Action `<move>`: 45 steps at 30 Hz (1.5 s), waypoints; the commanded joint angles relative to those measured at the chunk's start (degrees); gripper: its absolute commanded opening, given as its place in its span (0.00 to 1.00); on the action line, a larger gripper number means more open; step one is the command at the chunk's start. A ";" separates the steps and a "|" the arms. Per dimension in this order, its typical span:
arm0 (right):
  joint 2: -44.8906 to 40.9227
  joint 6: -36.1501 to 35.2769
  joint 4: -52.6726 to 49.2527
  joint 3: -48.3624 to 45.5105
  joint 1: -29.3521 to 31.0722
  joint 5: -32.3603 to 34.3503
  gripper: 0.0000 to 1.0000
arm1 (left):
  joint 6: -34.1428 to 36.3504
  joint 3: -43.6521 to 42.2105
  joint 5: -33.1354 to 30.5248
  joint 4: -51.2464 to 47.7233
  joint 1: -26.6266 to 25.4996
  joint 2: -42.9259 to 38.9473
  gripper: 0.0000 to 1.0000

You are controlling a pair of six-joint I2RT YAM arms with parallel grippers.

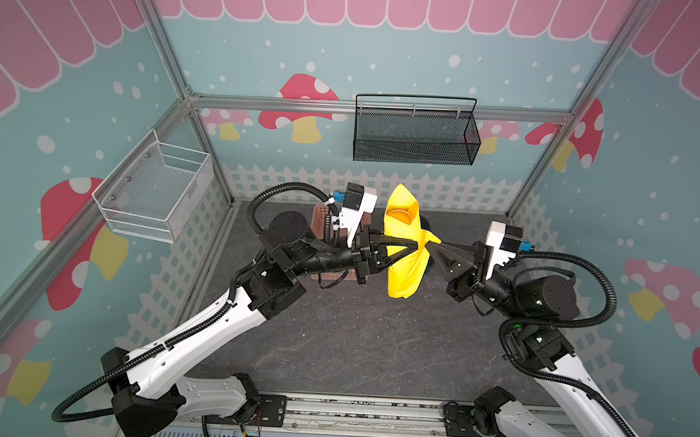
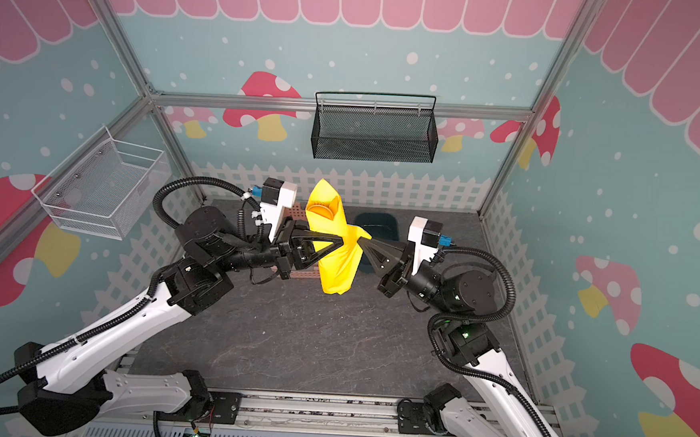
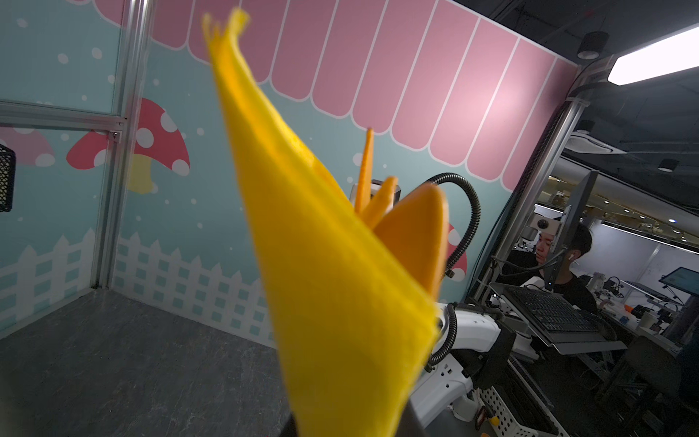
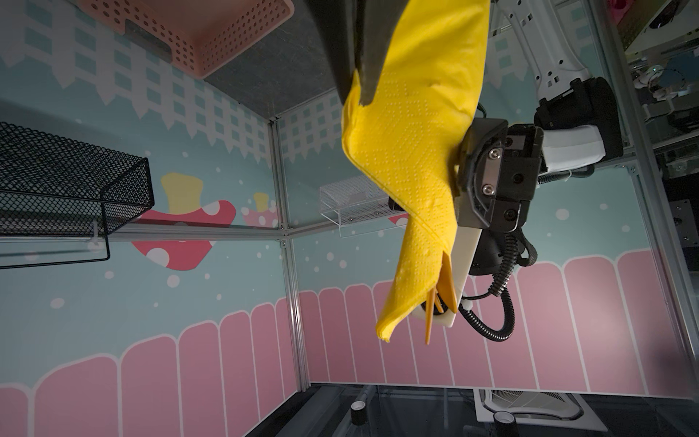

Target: Place the utensils on the paper napkin and roll it up

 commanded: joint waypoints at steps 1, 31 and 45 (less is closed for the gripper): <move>1.29 0.49 3.64 1.03 0.07 -3.26 0.00 | -1.82 0.55 2.67 3.91 -0.22 0.27 0.05; -1.19 -2.25 -8.36 5.72 0.08 -8.18 0.34 | 5.38 0.99 -12.10 -7.64 -0.13 -1.57 0.02; 2.49 -3.40 -13.00 7.12 0.03 -8.62 0.41 | 3.19 0.98 -6.32 -3.92 -0.11 -0.63 0.02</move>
